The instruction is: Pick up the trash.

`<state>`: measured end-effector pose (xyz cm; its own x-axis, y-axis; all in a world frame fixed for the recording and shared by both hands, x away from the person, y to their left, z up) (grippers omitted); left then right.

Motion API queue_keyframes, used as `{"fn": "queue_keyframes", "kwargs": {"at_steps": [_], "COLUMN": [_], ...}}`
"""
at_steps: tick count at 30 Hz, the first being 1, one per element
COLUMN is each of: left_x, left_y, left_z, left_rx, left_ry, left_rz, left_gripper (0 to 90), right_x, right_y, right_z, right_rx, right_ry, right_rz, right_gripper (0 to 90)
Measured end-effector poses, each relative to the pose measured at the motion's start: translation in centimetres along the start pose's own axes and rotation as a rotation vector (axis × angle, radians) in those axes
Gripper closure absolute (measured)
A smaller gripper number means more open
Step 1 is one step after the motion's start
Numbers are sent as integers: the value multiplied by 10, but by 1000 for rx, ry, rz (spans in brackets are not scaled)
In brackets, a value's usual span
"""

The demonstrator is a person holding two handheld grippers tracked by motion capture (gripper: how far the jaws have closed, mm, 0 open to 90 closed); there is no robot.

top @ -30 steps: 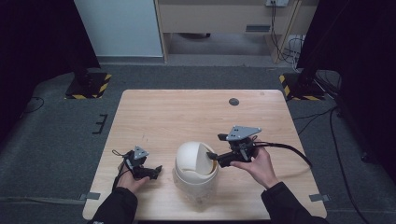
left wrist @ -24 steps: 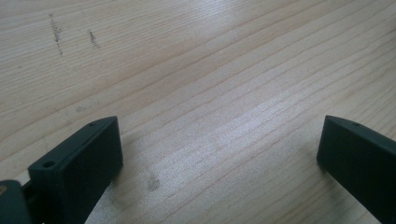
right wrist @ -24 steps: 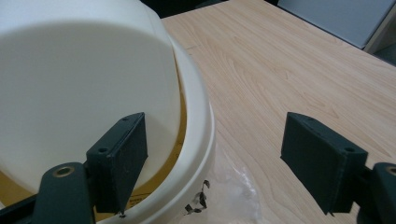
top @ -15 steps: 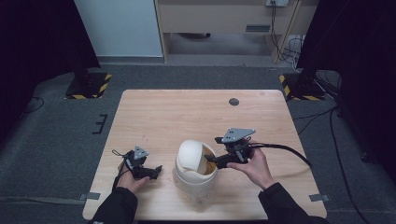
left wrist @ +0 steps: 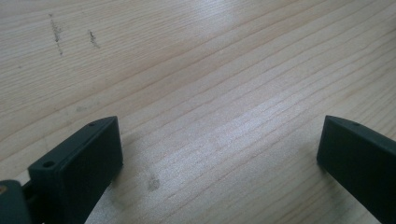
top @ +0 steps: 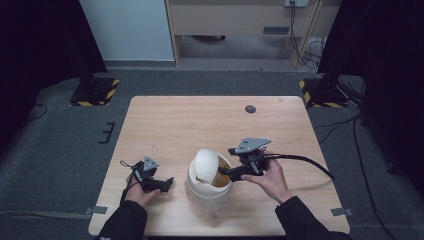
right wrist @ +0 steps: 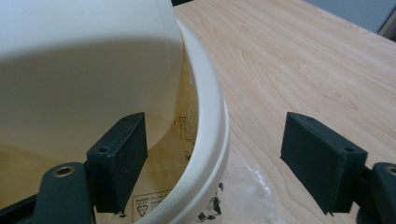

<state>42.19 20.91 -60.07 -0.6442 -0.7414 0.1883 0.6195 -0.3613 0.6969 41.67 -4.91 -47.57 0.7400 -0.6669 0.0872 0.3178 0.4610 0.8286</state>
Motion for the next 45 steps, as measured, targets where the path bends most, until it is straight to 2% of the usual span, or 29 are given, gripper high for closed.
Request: {"fn": "queue_keyframes", "kwargs": {"at_steps": [7, 12, 13, 15, 19, 23, 24, 25, 27, 31, 38, 45], "left_x": [0, 0, 0, 0, 0, 0, 0, 0, 0, 0, 0, 0], "left_y": [0, 0, 0, 0, 0, 0, 0, 0, 0, 0, 0, 0], "left_z": [0, 0, 0, 0, 0, 0, 0, 0, 0, 0, 0, 0], "left_rx": [0, 0, 0, 0, 0, 1, 0, 0, 0, 0, 0, -1], "left_ry": [0, 0, -1, 0, 0, -1, 0, 0, 0, -1, 0, 0], "left_rz": [0, 0, 0, 0, 0, 1, 0, 0, 0, 0, 0, -1], "left_gripper": [0, 0, 0, 0, 0, 0, 0, 0, 0, 0, 0, 0], "right_x": [12, 29, 37, 39, 53, 72, 72, 79, 81, 96, 117, 131], "right_y": [11, 16, 16, 16, 17, 15, 15, 14, 13, 7, -16, -36], "right_z": [16, 29, 34, 35, 44, 53, 53, 55, 56, 58, 50, 43], "right_rx": [43, 78, 90, 93, 118, 131, 131, 136, 137, 145, 97, 56], "right_ry": [-16, -42, -58, -62, -89, -128, -128, -140, -145, -175, -225, -255], "right_rz": [-14, -50, -67, -71, -100, -131, -131, -147, -153, -184, -207, -222], "right_gripper": [224, 220, 217, 217, 217, 215, 215, 215, 216, 214, 212, 212]}}
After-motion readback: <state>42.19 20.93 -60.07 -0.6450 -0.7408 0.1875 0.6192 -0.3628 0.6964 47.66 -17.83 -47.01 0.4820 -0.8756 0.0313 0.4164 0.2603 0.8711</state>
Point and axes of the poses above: each handheld gripper's, and its own axes: z roughly backward along the jaws, y roughly out of its top, x roughly to its right, the point moved 9 cm from there along -z, roughly forward along the jaws, and after that the axes turned 15 degrees about -y, right-handed, at the moved point
